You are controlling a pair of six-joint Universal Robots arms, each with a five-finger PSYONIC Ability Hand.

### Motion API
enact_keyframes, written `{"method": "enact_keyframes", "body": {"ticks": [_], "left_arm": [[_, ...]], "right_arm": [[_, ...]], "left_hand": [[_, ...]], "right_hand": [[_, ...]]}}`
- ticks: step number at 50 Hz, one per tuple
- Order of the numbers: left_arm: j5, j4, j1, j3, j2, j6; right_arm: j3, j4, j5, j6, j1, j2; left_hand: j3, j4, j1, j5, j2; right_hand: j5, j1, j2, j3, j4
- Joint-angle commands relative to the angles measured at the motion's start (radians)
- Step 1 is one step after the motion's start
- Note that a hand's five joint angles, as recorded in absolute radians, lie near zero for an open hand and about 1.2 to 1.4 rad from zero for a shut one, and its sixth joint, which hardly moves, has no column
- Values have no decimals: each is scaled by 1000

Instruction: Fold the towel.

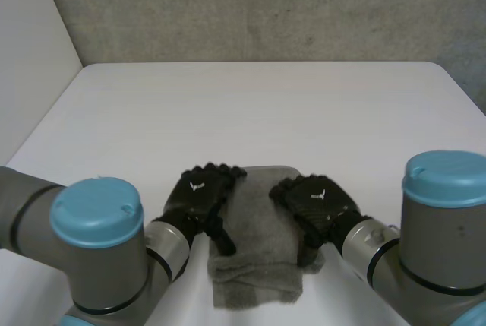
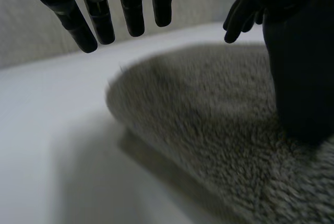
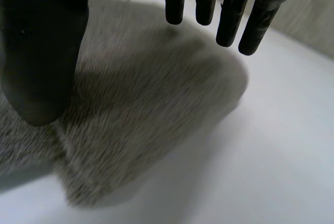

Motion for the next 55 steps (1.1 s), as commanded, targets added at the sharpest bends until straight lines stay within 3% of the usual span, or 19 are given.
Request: {"method": "enact_keyframes", "body": {"ticks": [1,5,14,18,22,26,34,55], "left_arm": [[-4,-53,1,17,-53,42],[-4,-57,1,20,-34,52],[-9,-103,27,57,172,51],[-18,-139,52,74,265,52],[-79,-194,127,109,401,72],[-96,-261,198,153,484,89],[-96,-343,221,207,490,89],[-99,-320,242,187,469,69]], "right_arm": [[-7,-2,2,-4,6,54],[-17,-3,4,-4,-2,-20],[-26,-14,30,11,-20,-241],[-61,-2,134,45,-77,-369],[-110,36,226,95,-106,-434],[-142,107,228,103,-137,-437],[-176,178,223,97,-163,-437],[-158,159,216,103,-177,-428]], "left_hand": [[-60,-72,-74,-217,-69],[-60,-72,-74,-217,-69],[-66,-78,-80,-222,-75],[-66,-78,-80,-222,-75],[-77,-90,-92,-234,-86],[-78,-90,-92,-234,-86],[-80,-93,-95,-237,-89],[-95,-108,-110,-252,-104]], "right_hand": [[-60,-57,-67,-65,-77],[-60,-57,-67,-65,-77],[-60,-57,-67,-65,-77],[-60,-57,-67,-65,-77],[-60,-57,-67,-65,-77],[-60,-57,-67,-65,-77],[-60,-57,-67,-65,-77],[-60,-57,-67,-65,-77]]}}
